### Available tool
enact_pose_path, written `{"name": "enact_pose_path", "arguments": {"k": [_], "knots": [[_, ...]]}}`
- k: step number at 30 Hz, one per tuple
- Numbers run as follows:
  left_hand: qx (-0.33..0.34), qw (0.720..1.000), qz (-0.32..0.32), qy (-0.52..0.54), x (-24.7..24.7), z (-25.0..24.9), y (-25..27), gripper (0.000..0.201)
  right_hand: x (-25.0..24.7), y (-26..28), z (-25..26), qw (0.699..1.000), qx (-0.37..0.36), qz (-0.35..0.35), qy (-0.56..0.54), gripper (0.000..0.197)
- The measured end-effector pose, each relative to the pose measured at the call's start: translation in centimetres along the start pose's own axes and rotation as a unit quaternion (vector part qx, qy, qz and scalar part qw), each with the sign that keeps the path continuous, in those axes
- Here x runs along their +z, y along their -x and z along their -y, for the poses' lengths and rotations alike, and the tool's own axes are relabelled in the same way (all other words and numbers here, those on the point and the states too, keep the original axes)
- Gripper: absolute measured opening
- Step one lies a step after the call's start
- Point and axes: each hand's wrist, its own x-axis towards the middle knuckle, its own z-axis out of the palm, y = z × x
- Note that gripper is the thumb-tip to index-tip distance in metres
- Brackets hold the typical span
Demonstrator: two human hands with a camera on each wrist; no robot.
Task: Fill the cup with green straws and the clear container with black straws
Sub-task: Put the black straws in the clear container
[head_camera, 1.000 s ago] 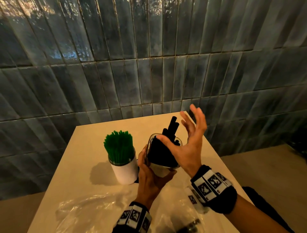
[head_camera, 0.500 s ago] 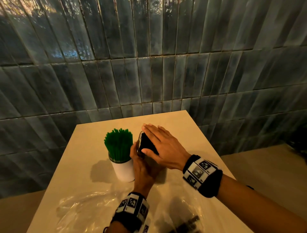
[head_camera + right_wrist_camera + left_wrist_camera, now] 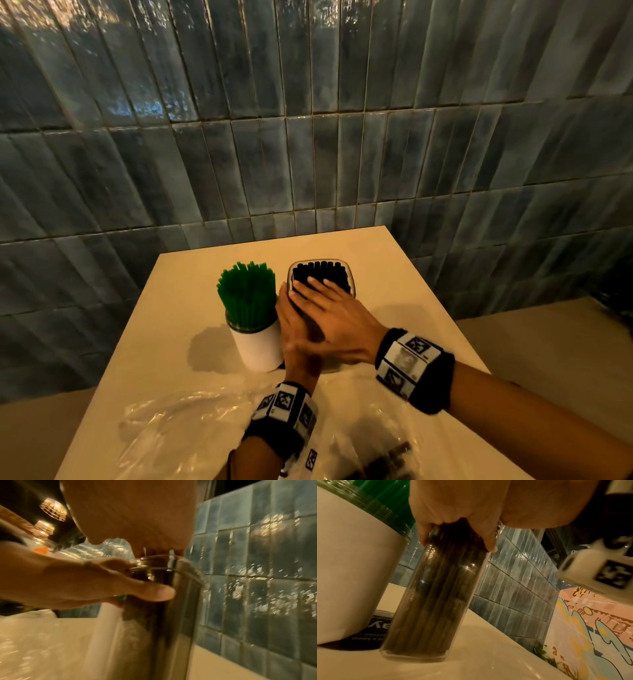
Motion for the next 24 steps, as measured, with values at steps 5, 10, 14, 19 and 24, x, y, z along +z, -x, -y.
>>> {"name": "enact_pose_path", "arguments": {"k": [5, 10, 14, 19, 24], "knots": [[0.015, 1.000, 0.007, -0.010, -0.1, -0.2, 0.8, 0.105, 0.3, 0.8, -1.9, 0.999, 0.027, -0.018, -0.005, 0.095], [-0.002, 0.999, 0.013, -0.044, 0.0, 0.0, 0.4, 0.101, 0.6, 2.9, -2.3, 0.991, 0.081, -0.046, -0.099, 0.090], [-0.031, 0.997, 0.041, -0.050, -1.0, 0.1, 0.3, 0.119, 1.7, 7.0, -3.2, 0.906, 0.198, -0.194, -0.320, 0.060], [0.126, 0.984, 0.064, -0.105, -5.0, 0.5, 4.9, 0.087, 8.6, 14.2, -5.9, 0.789, 0.404, -0.192, -0.422, 0.024], [0.063, 0.829, 0.500, -0.244, -8.3, 2.0, 11.8, 0.085, 12.8, 17.8, -5.4, 0.623, 0.447, -0.080, -0.637, 0.027]]}}
